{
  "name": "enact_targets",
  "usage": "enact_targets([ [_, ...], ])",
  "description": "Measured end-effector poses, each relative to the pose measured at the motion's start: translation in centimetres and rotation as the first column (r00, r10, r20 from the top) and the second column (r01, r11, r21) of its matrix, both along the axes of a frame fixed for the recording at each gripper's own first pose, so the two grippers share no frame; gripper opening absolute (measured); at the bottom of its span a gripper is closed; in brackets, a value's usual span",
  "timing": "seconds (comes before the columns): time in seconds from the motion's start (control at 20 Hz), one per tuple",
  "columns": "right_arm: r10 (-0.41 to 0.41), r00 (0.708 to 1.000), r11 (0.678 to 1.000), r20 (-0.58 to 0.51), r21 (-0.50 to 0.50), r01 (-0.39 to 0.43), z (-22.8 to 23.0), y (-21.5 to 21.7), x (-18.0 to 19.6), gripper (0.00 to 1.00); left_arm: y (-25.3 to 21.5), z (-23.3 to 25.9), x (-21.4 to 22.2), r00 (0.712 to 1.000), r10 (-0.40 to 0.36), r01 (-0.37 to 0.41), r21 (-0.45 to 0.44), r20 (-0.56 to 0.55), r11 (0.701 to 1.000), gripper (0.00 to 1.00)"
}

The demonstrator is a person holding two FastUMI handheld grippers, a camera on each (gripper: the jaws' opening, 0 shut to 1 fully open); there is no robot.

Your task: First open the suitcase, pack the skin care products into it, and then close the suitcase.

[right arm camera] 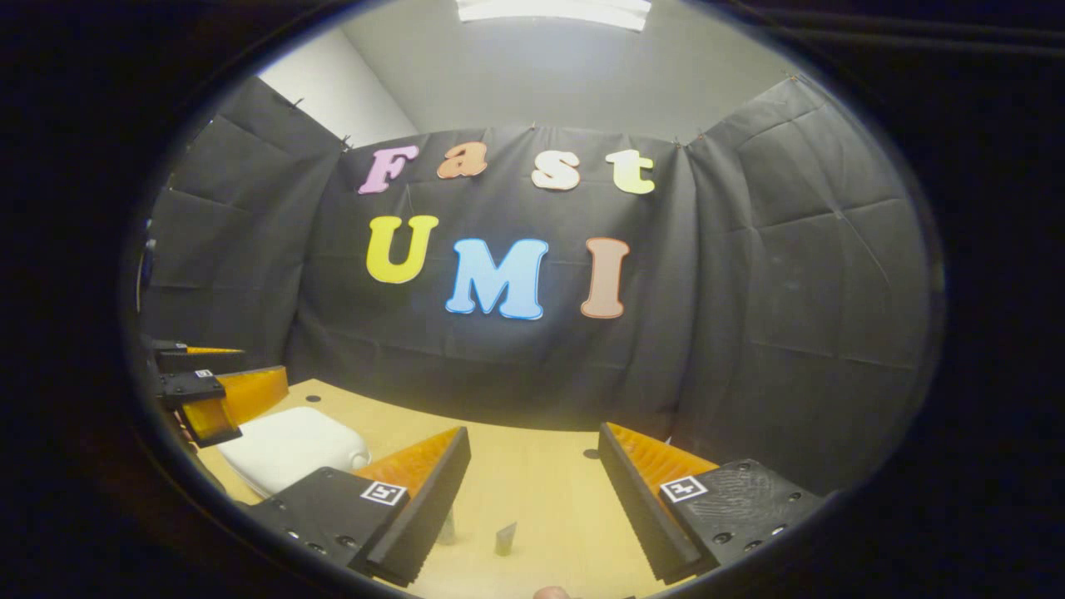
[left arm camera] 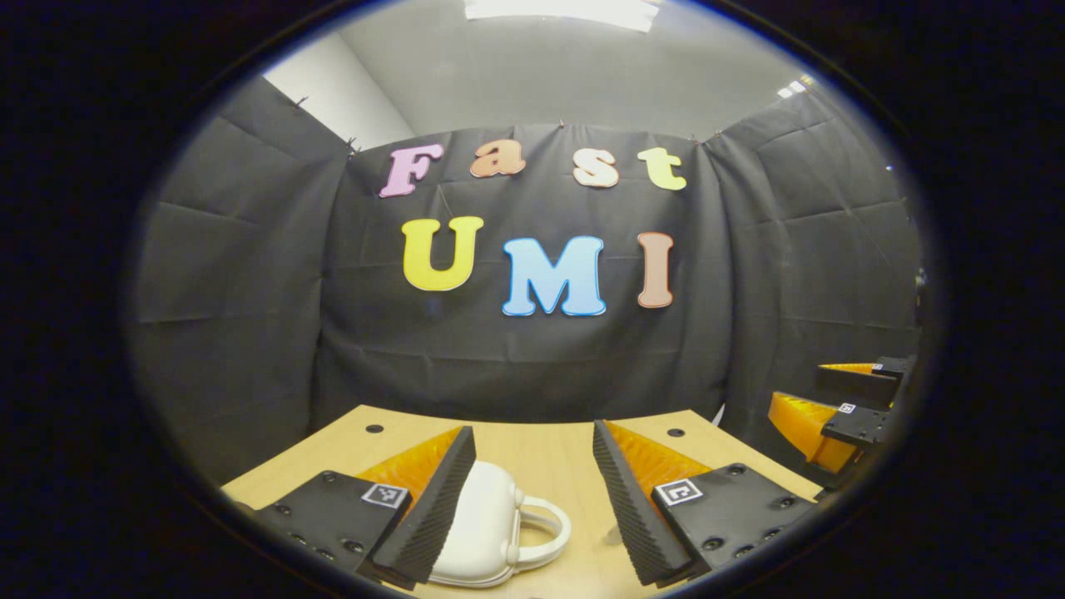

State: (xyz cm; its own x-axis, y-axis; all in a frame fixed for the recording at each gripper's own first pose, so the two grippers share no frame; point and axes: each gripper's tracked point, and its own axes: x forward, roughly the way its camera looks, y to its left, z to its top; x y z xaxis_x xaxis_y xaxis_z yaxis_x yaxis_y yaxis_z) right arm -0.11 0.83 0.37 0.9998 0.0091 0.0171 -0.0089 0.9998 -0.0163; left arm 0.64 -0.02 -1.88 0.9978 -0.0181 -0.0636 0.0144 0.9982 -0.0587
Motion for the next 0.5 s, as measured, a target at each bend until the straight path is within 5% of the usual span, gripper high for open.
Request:
enact_targets([
  [0.25,0.007,1.000,1.000,0.000,-0.016,-0.007,-0.6,-0.3,-0.1,0.94,-1.4,-2.1,2.1,0.998,-0.032,0.032,0.004,-0.055,0.999,0.92],
  [0.5,0.026,1.000,1.000,0.016,-0.014,-0.026,-0.7,-1.1,0.0,0.94,-3.5,-7.5,6.3,0.964,-0.102,0.093,-0.048,-0.245,0.995,0.92],
])
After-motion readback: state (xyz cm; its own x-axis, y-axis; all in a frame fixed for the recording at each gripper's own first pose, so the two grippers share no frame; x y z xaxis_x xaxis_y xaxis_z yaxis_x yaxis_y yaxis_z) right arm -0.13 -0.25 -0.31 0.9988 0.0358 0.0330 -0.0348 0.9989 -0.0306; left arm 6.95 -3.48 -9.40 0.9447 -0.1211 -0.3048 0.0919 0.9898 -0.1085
